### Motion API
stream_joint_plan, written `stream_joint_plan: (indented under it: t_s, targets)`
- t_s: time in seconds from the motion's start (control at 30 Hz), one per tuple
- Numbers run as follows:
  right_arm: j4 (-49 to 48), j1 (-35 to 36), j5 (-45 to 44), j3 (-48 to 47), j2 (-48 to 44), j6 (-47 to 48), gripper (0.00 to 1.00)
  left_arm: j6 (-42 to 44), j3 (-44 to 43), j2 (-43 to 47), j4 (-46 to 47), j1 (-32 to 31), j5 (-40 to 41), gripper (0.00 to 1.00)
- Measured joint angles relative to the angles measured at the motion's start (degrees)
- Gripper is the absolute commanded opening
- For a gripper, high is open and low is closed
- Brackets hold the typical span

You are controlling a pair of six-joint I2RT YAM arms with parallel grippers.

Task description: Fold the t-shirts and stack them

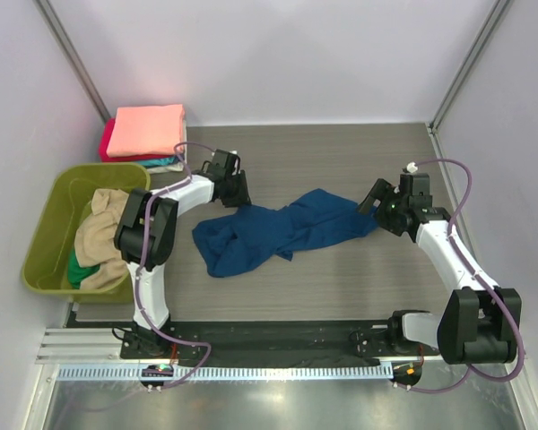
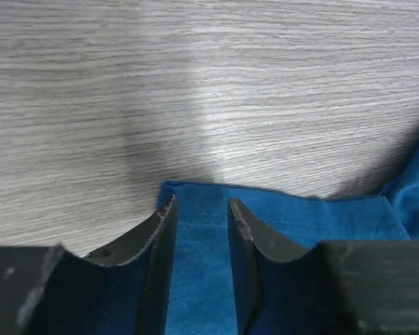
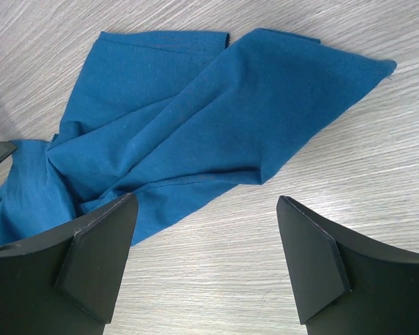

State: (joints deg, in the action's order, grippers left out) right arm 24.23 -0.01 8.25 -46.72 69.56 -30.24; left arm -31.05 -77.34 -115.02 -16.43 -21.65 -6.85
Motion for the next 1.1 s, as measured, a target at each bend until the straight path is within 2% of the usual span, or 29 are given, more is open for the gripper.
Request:
stream_joint_plan:
  t_s: [0.13,0.4,0.9,1.0,1.03,1.1]
  targets:
    - [-0.1,0.0,0.0,0.0,0.3,0.0,0.87,0.5,1.5,1.6,0.2,-0.5,2.8,0.45]
    - [-0.6,0.0,0.2,0.9,1.1,0.0,0.87,2.0,2.4,6.8,-0.3,-0.9,7.7,0.47]
    - [-0.8,0.0,-0.2,1.9,1.6,0.1,0.87,2.9,2.5,2.1,0.2,-2.0,8.8,0.38]
    - [-1.0,0.0,-0.9,2.3,1.6,0.0,0.87,2.7,2.5,1.9,0.5,-2.7,8.8,0.28]
    - [-1.1,0.0,-1.5,2.5,1.6,-0.1,0.87,2.6,2.5,1.7,0.7,-3.0,8.9,0.12]
    - [-1.1,0.0,-2.7,2.9,1.6,-0.5,0.88,2.2,2.5,1.4,1.0,-3.4,8.8,0.0]
